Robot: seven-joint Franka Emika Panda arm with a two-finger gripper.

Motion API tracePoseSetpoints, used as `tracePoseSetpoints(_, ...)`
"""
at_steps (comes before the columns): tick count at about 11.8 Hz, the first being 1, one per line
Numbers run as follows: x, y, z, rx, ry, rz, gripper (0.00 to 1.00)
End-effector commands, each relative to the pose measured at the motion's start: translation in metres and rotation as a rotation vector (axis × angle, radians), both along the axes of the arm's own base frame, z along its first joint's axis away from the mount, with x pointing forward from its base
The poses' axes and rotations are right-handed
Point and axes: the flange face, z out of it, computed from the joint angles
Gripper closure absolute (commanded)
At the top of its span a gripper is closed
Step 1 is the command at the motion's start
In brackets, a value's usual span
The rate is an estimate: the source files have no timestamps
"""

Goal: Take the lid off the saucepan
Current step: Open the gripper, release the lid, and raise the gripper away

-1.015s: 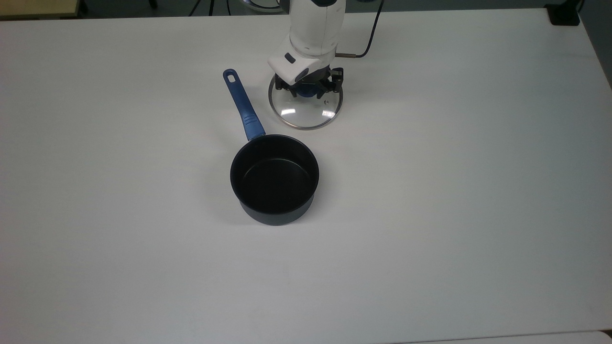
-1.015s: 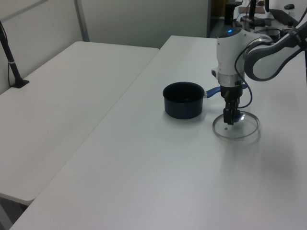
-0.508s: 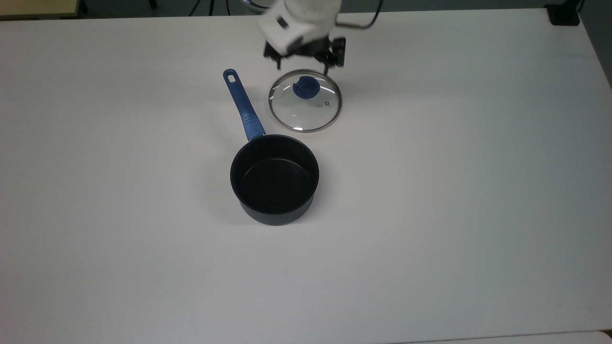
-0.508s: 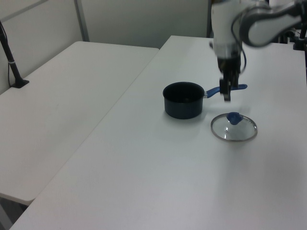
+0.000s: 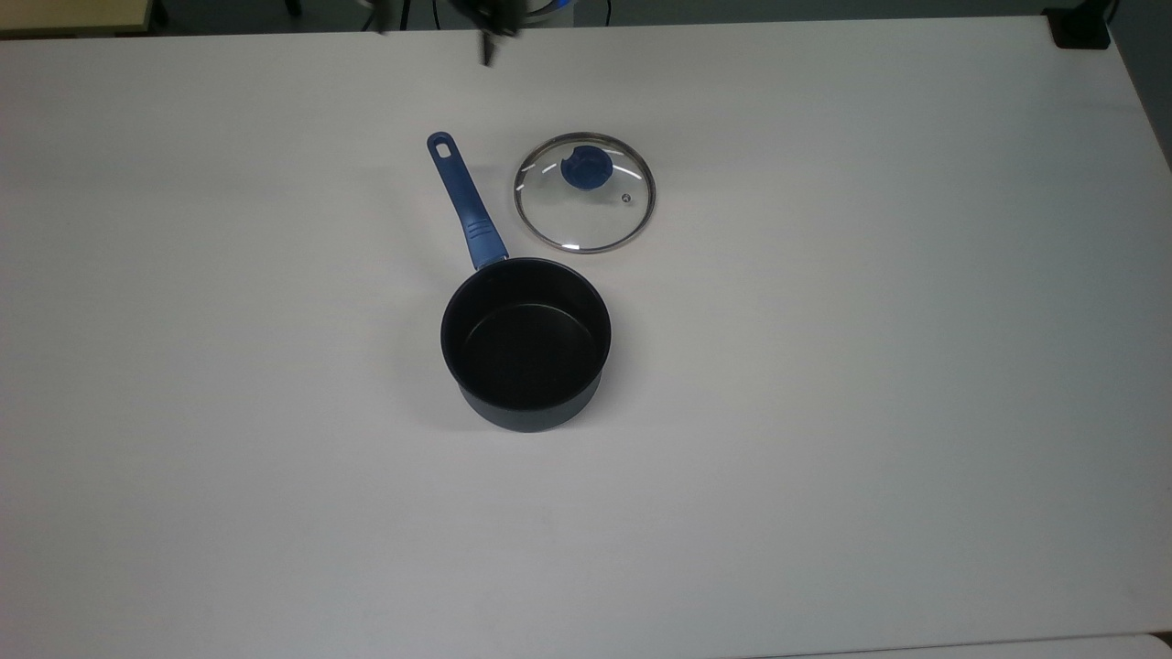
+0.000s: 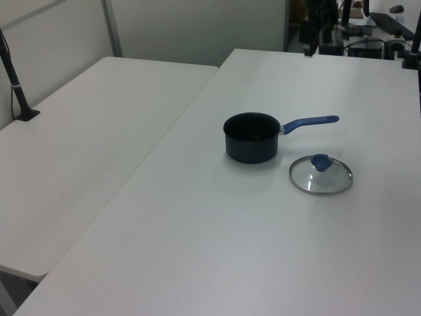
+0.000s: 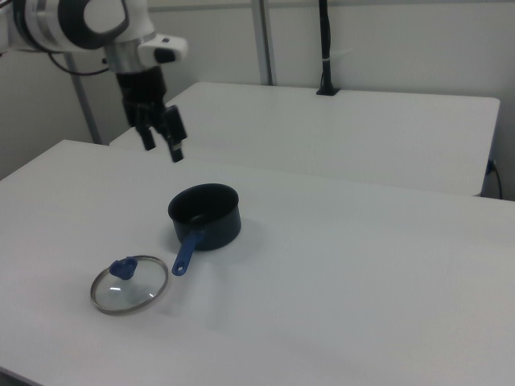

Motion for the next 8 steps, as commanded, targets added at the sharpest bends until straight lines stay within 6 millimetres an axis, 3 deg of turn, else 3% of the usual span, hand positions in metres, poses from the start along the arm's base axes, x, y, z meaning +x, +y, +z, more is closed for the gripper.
tracePoseSetpoints(1, 0.001, -0.024, 0.018, -0.007, -0.01, 0.17, 0.0)
tracePoseSetpoints(3, 0.001, -0.038, 0.019, -0.005, -0.01, 0.197, 0.0)
tracePoseSetpoints(8, 0.001, -0.04, 0.026, -0.009, -0.02, 0.241, 0.0)
